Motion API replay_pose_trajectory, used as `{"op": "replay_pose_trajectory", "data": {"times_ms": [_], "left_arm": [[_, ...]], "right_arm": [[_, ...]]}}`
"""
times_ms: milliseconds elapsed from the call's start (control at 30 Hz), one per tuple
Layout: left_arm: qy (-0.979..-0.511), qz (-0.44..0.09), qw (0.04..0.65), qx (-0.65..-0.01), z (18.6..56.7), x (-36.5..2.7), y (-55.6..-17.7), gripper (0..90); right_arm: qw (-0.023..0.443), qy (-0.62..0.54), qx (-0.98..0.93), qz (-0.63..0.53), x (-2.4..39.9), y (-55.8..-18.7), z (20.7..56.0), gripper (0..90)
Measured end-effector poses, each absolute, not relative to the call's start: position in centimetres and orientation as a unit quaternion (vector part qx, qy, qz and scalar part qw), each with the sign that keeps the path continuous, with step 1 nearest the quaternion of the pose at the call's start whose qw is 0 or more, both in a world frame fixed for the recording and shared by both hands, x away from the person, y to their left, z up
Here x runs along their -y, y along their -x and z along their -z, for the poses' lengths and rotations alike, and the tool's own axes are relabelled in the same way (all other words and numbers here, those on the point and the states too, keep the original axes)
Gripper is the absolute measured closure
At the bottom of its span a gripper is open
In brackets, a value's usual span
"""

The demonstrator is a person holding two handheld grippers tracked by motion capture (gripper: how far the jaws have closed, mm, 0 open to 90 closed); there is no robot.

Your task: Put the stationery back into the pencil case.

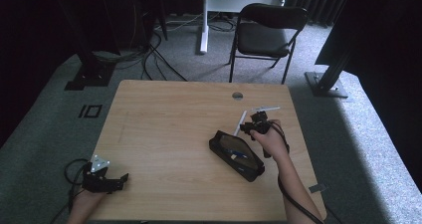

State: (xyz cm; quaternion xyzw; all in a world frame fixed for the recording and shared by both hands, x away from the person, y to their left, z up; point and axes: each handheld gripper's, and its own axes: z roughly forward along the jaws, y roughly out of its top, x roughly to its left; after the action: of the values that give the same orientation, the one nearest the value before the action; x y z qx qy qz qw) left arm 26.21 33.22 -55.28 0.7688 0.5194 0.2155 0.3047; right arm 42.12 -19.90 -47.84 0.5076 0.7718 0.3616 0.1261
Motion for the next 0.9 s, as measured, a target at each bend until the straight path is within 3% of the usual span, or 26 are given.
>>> {"op": "replay_pose_trajectory", "data": {"times_ms": [300,900], "left_arm": [[-0.769,-0.216,0.305,-0.519,55.3,-33.2,-26.2,0.2],[-0.769,-0.216,0.305,-0.519,55.3,-33.2,-26.2,0.2]], "right_arm": [[0.139,-0.542,-0.752,-0.348,19.7,-44.9,49.4,58.3],[0.156,-0.594,-0.724,-0.314,18.3,-47.6,51.6,53.6]]}}
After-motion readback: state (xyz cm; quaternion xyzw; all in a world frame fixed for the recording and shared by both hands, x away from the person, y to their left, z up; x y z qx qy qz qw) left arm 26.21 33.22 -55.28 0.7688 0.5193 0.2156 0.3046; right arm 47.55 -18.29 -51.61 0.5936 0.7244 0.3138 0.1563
